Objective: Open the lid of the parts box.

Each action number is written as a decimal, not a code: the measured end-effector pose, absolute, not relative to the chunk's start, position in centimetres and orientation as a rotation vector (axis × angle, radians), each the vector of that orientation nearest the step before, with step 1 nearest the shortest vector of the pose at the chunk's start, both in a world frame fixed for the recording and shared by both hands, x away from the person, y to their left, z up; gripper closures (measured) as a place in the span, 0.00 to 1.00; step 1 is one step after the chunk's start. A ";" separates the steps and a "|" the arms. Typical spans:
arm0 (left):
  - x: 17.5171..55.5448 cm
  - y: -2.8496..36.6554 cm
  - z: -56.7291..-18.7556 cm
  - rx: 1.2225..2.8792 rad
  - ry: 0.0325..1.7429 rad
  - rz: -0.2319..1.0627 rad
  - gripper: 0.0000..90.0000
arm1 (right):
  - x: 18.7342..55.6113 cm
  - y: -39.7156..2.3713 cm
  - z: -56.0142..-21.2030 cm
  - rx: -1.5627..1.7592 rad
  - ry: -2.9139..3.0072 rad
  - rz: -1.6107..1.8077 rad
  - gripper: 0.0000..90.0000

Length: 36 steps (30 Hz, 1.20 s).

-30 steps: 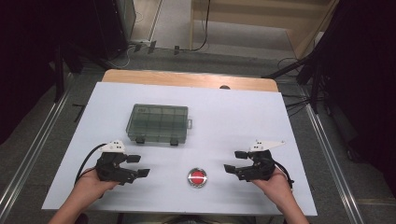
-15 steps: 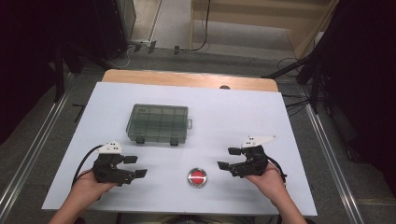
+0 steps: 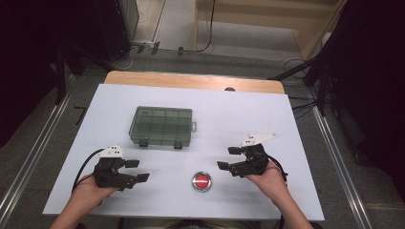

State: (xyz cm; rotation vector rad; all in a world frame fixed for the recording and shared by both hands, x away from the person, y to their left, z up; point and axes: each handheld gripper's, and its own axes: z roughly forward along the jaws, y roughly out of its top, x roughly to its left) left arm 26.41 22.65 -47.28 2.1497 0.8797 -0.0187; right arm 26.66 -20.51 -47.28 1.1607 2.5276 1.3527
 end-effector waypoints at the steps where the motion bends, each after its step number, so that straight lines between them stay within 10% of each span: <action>1: 26.4 22.6 -47.3 2.150 0.880 -0.019 0.31 | 26.7 -20.4 -47.2 1.161 2.525 1.357 0.28; 36: 26.5 22.6 -47.4 2.156 0.881 -0.027 0.32 | 30.1 -17.3 -46.3 1.164 2.517 1.367 0.26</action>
